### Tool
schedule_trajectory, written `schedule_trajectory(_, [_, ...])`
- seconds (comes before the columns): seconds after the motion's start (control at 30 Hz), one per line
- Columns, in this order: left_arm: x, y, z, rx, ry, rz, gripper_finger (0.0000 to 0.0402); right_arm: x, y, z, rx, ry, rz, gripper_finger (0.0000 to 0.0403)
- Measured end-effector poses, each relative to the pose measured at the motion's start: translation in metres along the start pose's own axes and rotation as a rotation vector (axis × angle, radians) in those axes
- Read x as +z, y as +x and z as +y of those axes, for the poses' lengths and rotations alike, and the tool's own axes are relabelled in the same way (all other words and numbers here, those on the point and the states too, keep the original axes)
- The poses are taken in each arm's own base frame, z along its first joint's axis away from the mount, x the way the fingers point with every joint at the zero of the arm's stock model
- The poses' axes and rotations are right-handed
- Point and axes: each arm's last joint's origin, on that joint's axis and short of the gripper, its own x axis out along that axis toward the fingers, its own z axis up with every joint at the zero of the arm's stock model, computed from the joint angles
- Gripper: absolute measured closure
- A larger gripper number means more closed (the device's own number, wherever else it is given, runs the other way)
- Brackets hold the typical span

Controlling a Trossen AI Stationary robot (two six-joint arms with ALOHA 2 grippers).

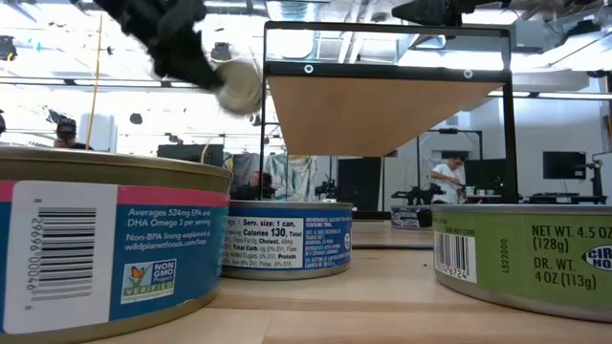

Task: Stack canned seafood by type on shelf
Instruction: Stack the blue and pink tuna can on the shelf on top of the other blue and pink tuna can

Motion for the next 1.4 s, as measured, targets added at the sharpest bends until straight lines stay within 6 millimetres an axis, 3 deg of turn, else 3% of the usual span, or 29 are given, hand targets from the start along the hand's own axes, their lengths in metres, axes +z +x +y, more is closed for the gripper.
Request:
schedule_trajectory(0.27, [0.038,-0.004,-0.005,0.008,0.243,-0.386,0.0207,0.001,0.001,-0.003,-0.015,-0.001,-0.005,0.0085])
schedule_trajectory(0.5, [0.05,0.016,-0.013,0.163,0.537,-0.491,0.0206,-0.001,0.001,-0.004,-0.021,-0.007,0.009,0.0085])
schedule_trajectory(0.73, [0.06,0.051,-0.025,0.285,0.626,-0.35,0.0205,-0.001,0.001,-0.004,-0.021,-0.008,0.011,0.0085])
schedule_trajectory(1.07, [0.093,0.069,-0.036,0.313,0.727,-0.251,0.0205,-0.002,0.001,-0.004,-0.02,-0.009,0.017,0.0085])
schedule_trajectory(1.4, [0.09,0.098,-0.042,0.306,0.837,-0.222,0.0205,0.0,0.001,-0.004,-0.02,-0.004,0.003,0.0085])
